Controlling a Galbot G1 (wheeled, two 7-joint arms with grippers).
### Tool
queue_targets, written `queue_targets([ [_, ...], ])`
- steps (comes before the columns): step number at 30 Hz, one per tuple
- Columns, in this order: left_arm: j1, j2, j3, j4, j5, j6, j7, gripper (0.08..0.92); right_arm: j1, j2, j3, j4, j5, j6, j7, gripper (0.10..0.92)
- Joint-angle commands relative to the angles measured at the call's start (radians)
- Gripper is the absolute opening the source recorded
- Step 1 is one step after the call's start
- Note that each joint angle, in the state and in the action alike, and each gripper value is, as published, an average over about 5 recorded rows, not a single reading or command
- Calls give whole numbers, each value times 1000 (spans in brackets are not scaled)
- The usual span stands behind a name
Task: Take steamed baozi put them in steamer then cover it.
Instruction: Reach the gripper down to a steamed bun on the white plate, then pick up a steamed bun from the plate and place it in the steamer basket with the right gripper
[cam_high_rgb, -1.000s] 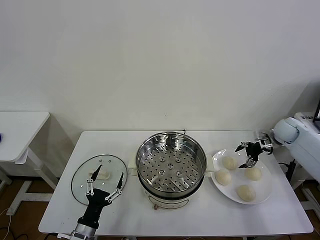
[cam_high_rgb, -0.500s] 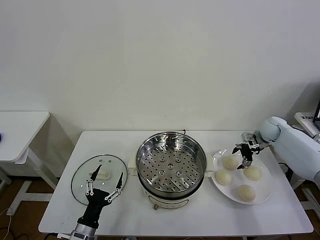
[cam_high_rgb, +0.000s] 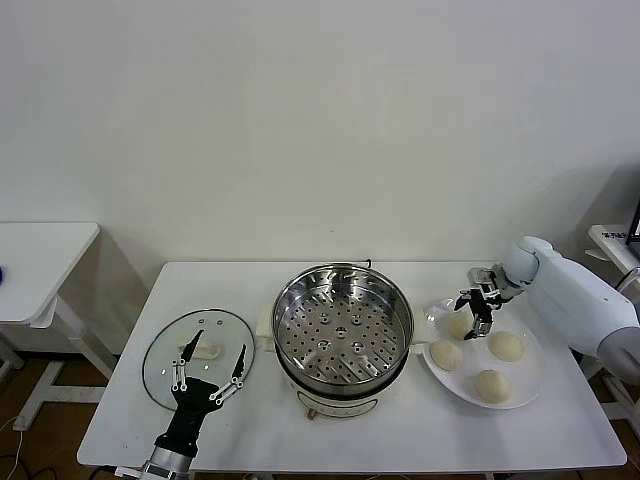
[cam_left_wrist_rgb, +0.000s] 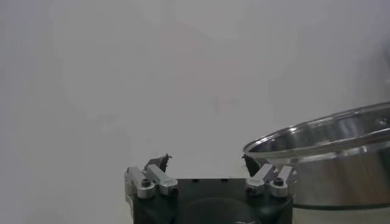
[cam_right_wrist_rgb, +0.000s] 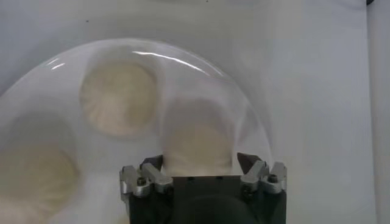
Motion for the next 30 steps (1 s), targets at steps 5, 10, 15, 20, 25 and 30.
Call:
queue_targets([
  [5,0,0,0,-1,0,-1,-2,823,3,9,-3,-3,-9,3,-1,705],
  [10,-1,3,1,-7,0,1,-4,823,58,-53,-52,109,23,4,-13,704],
  [15,-7,4,6,-17,0,7,-5,823,237,-133,-174,301,47,95,-28,704],
  [20,-8,2,13,-27,-1,9,-6,823,456,-122,-316,418,91,244,-45,704],
  [25,-5,3,10,-31,-1,7,-8,823,626,-68,-440,529,150,359,-44,704],
  [30,-4,3,11,-32,-1,8,-9,823,701,16,-483,620,147,448,-35,698],
])
